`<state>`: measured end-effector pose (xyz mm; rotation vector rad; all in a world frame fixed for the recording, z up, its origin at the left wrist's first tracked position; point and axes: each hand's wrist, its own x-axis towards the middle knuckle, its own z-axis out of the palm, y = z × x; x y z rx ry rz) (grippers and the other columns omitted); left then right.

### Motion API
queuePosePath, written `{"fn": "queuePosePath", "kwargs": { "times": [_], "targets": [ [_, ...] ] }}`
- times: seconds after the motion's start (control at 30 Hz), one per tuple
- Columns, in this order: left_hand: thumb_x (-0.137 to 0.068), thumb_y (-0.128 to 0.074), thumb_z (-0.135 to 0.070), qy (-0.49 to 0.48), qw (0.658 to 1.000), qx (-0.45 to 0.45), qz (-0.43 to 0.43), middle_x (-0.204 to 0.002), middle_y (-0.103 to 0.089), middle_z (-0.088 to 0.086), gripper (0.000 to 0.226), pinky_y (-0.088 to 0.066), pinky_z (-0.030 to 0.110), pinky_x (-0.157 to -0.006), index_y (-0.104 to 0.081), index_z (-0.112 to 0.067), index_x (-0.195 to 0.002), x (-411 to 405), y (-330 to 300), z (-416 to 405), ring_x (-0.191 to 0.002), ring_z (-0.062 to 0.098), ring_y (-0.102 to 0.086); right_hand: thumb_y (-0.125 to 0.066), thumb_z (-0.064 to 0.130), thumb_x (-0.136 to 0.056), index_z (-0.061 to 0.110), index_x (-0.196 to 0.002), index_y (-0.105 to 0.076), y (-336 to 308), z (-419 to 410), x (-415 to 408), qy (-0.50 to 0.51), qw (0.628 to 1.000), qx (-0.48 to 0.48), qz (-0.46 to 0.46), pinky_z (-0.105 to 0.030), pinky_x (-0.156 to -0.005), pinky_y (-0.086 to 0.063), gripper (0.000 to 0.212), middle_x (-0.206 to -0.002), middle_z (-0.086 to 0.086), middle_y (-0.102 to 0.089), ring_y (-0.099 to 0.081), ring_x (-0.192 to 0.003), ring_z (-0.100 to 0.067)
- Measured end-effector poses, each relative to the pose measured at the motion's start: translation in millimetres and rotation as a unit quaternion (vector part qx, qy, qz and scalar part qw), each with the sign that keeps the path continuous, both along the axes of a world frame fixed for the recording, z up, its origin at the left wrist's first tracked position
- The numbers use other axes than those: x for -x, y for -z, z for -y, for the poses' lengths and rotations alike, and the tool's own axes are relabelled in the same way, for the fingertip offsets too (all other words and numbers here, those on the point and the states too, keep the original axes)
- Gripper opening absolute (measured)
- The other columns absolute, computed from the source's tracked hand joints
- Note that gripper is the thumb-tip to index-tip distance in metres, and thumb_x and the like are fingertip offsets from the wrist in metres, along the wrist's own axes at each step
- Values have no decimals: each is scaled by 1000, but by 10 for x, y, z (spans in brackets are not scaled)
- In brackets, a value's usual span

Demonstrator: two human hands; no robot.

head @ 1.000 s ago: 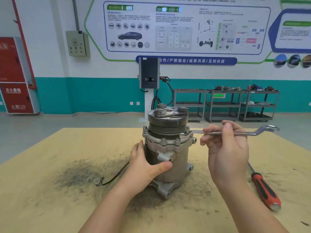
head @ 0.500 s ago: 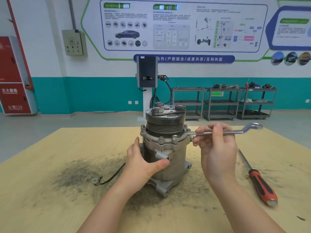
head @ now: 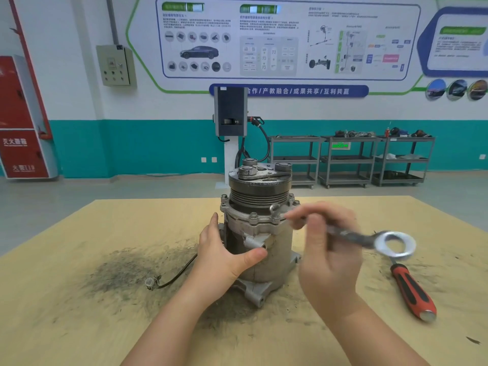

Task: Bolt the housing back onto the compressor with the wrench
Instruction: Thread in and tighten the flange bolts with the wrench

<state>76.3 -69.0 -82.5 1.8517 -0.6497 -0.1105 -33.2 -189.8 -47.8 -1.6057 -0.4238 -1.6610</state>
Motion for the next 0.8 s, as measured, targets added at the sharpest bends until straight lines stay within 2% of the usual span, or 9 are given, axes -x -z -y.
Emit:
{"fn": "queuePosePath", "kwargs": {
  "times": [0.07, 0.13, 0.27, 0.5, 0.7, 0.8],
  "targets": [
    [-47, -74, -76, 4, 1000, -5, -3, -162, -9, -7, 142, -23, 47, -121, 4, -34, -157, 3, -3, -3, -149, 17, -16, -39, 20, -102, 25, -98, -48, -93, 70, 26, -78, 987, -143, 9, -27, -70, -51, 11, -80, -1, -66, -62, -71, -18],
    [-43, -75, -84, 7, 1000, -8, -3, -161, -9, -9, 146, -23, 47, -121, 4, -36, -157, 18, -8, -1, -149, 17, -17, -35, 16, -103, 18, -97, -45, -170, 183, 26, -149, 950, -274, -30, -27, -66, -51, 12, -71, 0, -67, -60, -63, -17],
    [-39, -67, -83, 5, 1000, -2, 3, -158, -13, -12, 141, -25, 44, -118, 2, -44, -155, 27, -3, -8, -147, 15, -20, -30, 9, -105, 10, -96, -46, -203, 356, -36, -274, 866, -405, -108, -25, -56, -49, 19, -63, -4, -64, -56, -52, -15],
    [-38, -70, -81, 5, 1000, 9, 0, -158, -15, -12, 137, -26, 46, -117, 1, -52, -152, 47, -24, -23, -146, 15, -21, -35, 12, -104, 8, -88, -52, -254, 558, -61, -361, 799, -432, -211, -23, -52, -51, 24, -65, -3, -63, -58, -53, -13],
    [-36, -71, -85, 7, 1000, 5, -4, -158, -14, -13, 139, -26, 46, -118, 2, -54, -151, 51, -28, -13, -146, 16, -21, -35, 14, -104, 8, -88, -51, -287, 624, -115, -359, 802, -414, -237, -23, -52, -51, 24, -65, -3, -62, -56, -52, -14],
    [-37, -70, -85, 6, 1000, 1, -3, -157, -13, -14, 138, -27, 47, -117, 3, -55, -150, 54, -26, -3, -146, 17, -22, -36, 13, -104, 8, -89, -50, -348, 650, -128, -368, 790, -417, -257, -23, -49, -50, 22, -63, -3, -61, -54, -49, -14]
  ]
}}
